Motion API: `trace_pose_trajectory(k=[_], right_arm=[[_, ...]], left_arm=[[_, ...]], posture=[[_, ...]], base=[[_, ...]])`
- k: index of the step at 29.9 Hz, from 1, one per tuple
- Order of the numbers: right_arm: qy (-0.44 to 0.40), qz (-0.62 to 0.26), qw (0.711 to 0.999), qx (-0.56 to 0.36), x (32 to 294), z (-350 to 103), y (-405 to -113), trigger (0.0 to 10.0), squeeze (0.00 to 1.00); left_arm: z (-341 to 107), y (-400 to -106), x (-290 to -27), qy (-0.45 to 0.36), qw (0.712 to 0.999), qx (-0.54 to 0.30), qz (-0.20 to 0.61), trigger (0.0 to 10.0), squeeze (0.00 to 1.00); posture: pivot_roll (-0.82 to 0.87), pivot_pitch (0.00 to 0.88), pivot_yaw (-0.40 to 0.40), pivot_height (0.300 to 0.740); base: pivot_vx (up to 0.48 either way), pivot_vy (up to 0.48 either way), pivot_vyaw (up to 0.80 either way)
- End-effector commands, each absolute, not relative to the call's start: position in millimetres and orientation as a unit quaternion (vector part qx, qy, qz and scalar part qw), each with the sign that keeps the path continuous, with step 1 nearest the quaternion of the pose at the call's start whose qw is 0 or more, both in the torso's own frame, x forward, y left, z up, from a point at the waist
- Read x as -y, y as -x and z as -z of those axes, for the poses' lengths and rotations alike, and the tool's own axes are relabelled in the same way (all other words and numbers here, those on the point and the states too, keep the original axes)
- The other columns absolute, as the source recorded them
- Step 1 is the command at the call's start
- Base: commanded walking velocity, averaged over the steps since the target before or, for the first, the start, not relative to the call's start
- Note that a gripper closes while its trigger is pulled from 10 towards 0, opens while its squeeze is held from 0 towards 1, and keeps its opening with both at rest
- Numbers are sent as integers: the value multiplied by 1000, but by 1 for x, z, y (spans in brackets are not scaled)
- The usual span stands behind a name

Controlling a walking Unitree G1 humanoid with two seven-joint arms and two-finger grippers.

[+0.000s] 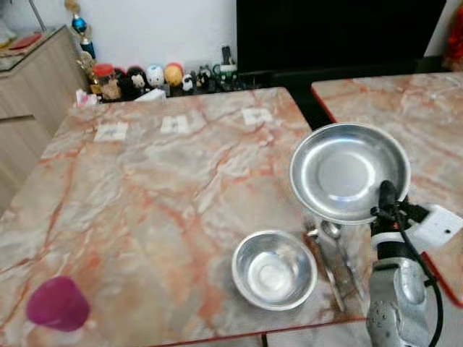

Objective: Setting the table

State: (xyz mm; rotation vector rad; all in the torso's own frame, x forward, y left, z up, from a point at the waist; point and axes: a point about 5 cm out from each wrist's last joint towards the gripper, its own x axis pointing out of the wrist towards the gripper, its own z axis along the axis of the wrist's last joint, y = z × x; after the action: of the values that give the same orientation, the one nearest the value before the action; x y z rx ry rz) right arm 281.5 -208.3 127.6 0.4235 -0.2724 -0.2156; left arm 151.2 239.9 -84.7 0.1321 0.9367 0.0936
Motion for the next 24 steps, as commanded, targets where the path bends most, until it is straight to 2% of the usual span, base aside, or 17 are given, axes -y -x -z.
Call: trace_pose_trajectory(k=[1,17,24], right_arm=[[-209,94,963,142,203,-131,-282,10000,0],[-203,89,966,137,205,-130,-283,10000,0],[-204,95,965,134,209,-128,-283,10000,0]], left_arm=[[89,-140,-241,-58,879,-471,-50,10000,0],[91,-137,-239,-53,879,-471,-56,10000,0],[91,-138,-238,-53,881,-468,-55,10000,0]], posture=[[-66,0,19,740],[-68,0,11,740],[-70,0,8,740]], base=[[0,0,0],[0,0,0],[0,-437,0]])
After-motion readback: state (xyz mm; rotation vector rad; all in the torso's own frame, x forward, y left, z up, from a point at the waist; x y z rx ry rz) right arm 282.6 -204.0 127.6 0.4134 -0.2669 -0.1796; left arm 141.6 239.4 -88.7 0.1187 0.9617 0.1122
